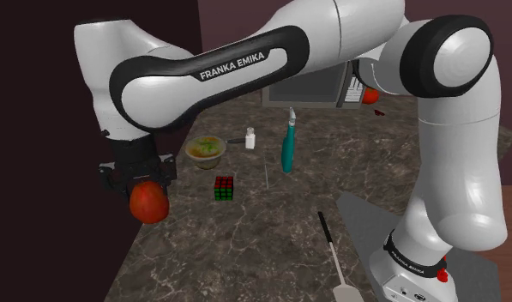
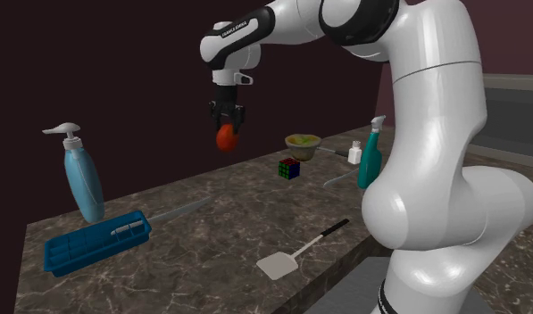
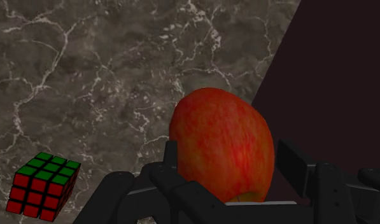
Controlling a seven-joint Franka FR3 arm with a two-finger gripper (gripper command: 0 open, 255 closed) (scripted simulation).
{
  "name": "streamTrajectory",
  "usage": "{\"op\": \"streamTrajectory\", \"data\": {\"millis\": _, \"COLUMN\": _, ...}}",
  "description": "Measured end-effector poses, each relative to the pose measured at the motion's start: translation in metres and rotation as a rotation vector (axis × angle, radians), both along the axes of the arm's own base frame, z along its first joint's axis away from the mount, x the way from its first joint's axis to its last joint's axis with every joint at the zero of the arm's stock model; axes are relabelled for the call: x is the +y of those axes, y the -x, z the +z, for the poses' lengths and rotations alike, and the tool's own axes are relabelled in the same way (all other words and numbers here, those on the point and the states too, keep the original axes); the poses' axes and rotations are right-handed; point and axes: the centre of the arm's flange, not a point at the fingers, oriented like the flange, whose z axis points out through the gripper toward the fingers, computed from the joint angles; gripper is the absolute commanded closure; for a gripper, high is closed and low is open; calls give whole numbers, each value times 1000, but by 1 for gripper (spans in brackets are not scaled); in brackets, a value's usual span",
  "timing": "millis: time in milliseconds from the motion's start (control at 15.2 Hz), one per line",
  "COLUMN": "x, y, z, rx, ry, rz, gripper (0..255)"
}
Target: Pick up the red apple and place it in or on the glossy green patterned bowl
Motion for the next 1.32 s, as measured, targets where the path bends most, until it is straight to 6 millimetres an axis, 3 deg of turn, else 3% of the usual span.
{"op": "streamTrajectory", "data": {"millis": 858, "x": 0, "y": 1, "z": 68, "rx": 0, "ry": 0, "rz": 0, "gripper": 255}}
{"op": "streamTrajectory", "data": {"millis": 990, "x": -12, "y": -7, "z": 71, "rx": 0, "ry": 0, "rz": 0, "gripper": 255}}
{"op": "streamTrajectory", "data": {"millis": 1320, "x": -67, "y": -37, "z": 81, "rx": 1, "ry": 1, "rz": -1, "gripper": 255}}
